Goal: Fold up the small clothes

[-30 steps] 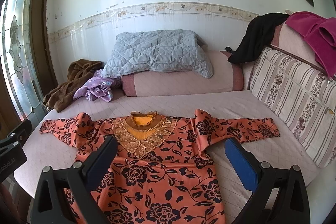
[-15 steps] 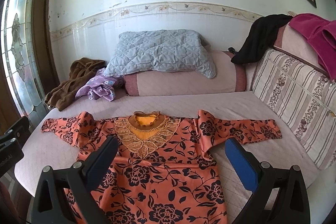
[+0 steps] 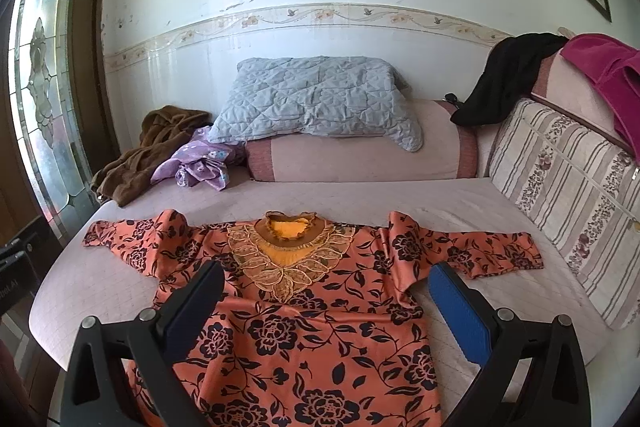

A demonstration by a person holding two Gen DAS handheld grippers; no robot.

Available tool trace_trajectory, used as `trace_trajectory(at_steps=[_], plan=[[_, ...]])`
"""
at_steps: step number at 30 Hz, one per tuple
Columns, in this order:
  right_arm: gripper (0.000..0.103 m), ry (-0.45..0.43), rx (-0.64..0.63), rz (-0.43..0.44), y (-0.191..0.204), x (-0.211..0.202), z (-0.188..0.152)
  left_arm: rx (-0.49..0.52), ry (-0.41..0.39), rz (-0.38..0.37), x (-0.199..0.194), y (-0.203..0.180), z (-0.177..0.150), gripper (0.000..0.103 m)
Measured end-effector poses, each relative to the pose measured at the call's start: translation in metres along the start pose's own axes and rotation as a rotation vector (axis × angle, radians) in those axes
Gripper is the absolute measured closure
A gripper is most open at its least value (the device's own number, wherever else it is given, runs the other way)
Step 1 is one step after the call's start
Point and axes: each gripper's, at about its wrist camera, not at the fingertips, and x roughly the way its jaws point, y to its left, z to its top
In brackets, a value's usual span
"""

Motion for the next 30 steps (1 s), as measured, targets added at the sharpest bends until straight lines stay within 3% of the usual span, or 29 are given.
trace_trajectory(at_steps=[13,15,19,24,27,30], plan=[[0.0,0.005,-0.016,0.01,0.009,0.004,-0.002,-0.007,0.012,0.007,0.009,0.004,-0.002,0.0],[0.0,0.011,-0.015,0.01,0.009,0.008,-0.004,-0.001,0.039,-0.011,0.02,-0.002,-0.004,0.0],[0.0,0.046,0.002,0.023,-0.004,0.029,-0.014,0.056,0.184,-0.093,0.07,-0.033,-0.026,0.0],[0.0,0.168,0.146,0.082,-0.064,0.088,-0.04,0.154,0.465,-0.189,0.156,-0.085,-0.08,0.0],[0.0,0.246,0.285,0.065,-0.127,0.132,-0.061,0.212,0.512,-0.191,0.187,-0.114,-0.104,0.0],[0.0,0.255,0.427,0.039,-0.195,0.164,-0.076,0.215,0.544,-0.218,0.214,-0.134,-0.112,0.0]])
